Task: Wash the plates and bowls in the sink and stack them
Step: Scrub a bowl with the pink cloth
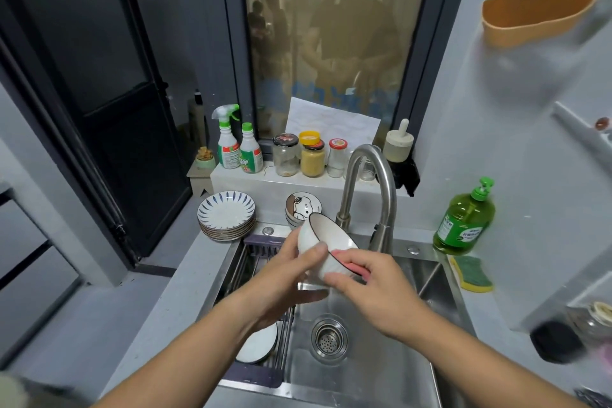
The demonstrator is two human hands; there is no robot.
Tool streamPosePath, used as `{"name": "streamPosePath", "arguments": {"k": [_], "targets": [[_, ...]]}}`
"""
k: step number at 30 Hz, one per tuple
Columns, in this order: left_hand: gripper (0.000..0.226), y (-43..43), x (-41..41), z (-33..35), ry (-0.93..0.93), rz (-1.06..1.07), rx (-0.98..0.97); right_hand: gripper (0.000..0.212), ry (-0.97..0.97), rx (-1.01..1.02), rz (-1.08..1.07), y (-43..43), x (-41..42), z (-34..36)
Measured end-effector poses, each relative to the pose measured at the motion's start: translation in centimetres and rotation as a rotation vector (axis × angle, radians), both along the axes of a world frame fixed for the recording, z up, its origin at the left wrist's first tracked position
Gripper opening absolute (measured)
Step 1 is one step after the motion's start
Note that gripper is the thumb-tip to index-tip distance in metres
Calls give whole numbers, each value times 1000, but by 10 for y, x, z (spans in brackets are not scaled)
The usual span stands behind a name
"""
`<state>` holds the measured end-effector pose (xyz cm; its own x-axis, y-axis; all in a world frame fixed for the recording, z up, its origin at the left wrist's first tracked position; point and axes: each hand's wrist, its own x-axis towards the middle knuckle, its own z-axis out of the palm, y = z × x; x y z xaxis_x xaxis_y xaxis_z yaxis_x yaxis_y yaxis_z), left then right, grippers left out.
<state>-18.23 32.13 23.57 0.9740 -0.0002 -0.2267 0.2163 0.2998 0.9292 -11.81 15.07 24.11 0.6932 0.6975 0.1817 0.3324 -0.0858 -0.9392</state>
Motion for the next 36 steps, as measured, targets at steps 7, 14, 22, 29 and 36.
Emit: {"name": "streamPosePath", "arguments": {"k": [7,14,22,29,36], "targets": [[99,-2,3,5,10,3,-274,25,-446,-120,4,-4,3,10],[119,4,3,12,135,-280,-462,33,-558,-99,49,-9,7,5],[98,0,4,7,-33,-263,-447,27,-507,-34,-22,2,-14,-3],[118,10,14,12,165,-405,-432,36,-752,-28,83,-10,21,11],[104,-2,16,7,-51,-170,-538,40,-619,43,-185,-3,7,-1]]}}
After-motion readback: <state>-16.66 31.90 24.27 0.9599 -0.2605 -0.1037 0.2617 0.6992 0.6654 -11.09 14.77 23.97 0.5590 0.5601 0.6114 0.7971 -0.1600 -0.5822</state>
